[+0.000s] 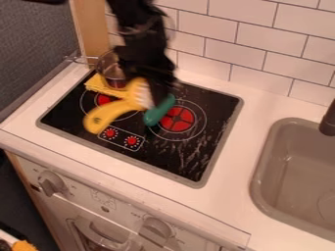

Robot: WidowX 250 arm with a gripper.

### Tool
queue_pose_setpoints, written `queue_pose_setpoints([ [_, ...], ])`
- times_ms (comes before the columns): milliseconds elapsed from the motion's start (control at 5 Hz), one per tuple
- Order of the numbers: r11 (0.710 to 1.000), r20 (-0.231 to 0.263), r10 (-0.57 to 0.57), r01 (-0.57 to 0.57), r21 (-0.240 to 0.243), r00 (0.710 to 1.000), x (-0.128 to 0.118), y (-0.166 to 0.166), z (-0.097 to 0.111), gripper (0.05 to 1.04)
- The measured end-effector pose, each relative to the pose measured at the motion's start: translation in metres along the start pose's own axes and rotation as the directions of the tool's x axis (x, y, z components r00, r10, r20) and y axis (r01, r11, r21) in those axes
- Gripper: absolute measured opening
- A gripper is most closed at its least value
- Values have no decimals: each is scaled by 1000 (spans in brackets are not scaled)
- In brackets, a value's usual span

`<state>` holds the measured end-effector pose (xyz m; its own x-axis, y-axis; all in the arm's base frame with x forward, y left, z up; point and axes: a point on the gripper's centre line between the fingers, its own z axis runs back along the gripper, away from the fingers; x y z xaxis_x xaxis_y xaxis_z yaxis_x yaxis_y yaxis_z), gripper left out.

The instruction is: Move the yellow brush to the bottom left of the stove

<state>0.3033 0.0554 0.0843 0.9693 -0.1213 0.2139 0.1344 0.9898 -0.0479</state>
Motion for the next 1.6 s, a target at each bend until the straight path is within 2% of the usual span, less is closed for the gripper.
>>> queue_pose_setpoints([
  [200, 994, -3, 103, -102, 41, 995, -1, 45, -8, 526],
  [400, 985, -46, 143, -138, 106, 989, -2, 79, -31, 526],
  [600, 981, -64, 141, -131, 145, 988, -9, 96, -44, 526],
  [800, 977, -72, 133, -118, 177, 989, -20, 111, -51, 599],
  [1000, 975, -94, 157, -139, 175, 983, -25, 112, -50, 901],
  [1200, 975, -110, 162, -142, 168, 981, -27, 108, -43, 1012],
  [1400, 980, -87, 131, -116, 160, 988, -14, 94, -16, 1008],
  [1600, 987, -96, 93, -78, 143, 991, -8, 82, -11, 1002],
])
